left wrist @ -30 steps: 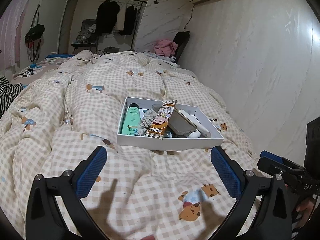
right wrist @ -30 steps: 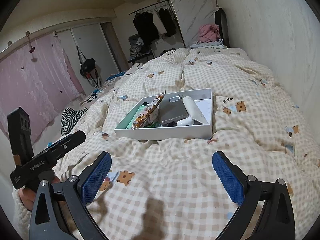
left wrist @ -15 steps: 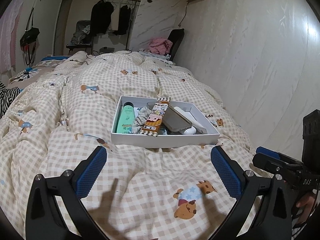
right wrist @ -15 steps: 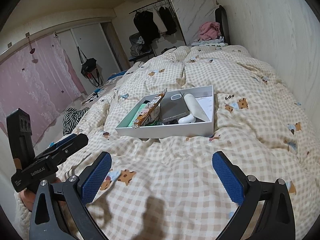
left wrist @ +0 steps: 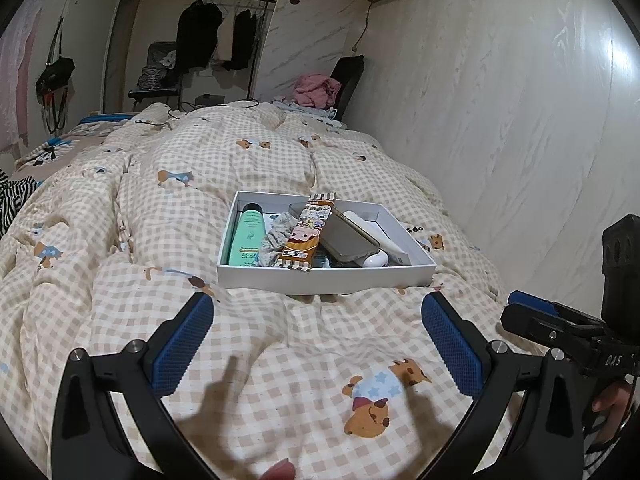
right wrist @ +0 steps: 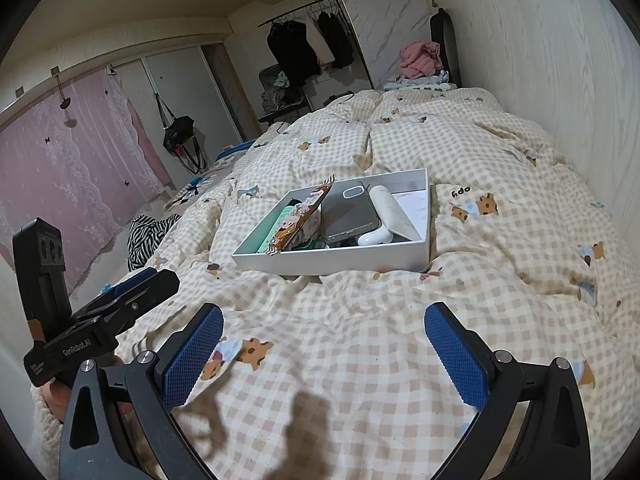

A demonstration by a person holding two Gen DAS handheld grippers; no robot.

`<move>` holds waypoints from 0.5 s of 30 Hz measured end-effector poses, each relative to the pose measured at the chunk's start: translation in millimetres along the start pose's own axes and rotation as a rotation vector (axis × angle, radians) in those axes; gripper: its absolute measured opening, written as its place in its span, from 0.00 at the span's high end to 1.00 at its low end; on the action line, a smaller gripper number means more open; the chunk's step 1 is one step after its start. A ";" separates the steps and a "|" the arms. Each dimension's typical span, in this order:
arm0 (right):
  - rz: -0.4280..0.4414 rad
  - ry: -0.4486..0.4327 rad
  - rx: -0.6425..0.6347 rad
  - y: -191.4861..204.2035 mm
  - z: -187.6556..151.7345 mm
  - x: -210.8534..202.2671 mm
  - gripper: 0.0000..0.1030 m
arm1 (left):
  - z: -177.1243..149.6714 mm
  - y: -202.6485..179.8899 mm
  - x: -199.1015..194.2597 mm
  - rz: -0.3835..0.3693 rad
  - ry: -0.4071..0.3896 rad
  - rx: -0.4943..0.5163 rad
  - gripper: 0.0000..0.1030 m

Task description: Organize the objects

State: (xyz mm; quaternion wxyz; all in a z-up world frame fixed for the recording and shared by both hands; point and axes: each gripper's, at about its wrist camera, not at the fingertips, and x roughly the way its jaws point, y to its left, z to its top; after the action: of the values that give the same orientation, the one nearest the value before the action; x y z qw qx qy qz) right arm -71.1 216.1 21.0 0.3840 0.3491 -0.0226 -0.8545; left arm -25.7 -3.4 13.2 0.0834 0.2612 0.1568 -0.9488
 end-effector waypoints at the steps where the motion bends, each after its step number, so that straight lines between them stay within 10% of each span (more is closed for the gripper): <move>1: 0.000 0.000 0.000 0.0 0.0 0.1 0.00 | 0.0 0.0 -0.4 -0.002 -0.001 0.000 0.00; 15: 0.001 0.002 0.002 0.4 -1.0 1.0 0.00 | -0.4 -1.4 -1.3 -0.017 -0.007 0.003 0.00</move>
State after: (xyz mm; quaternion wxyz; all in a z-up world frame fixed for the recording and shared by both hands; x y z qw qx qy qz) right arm -70.7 215.3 19.8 0.3839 0.3504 -0.0233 -0.8540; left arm -24.8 -1.9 13.9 0.0757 0.2567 0.1573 -0.9506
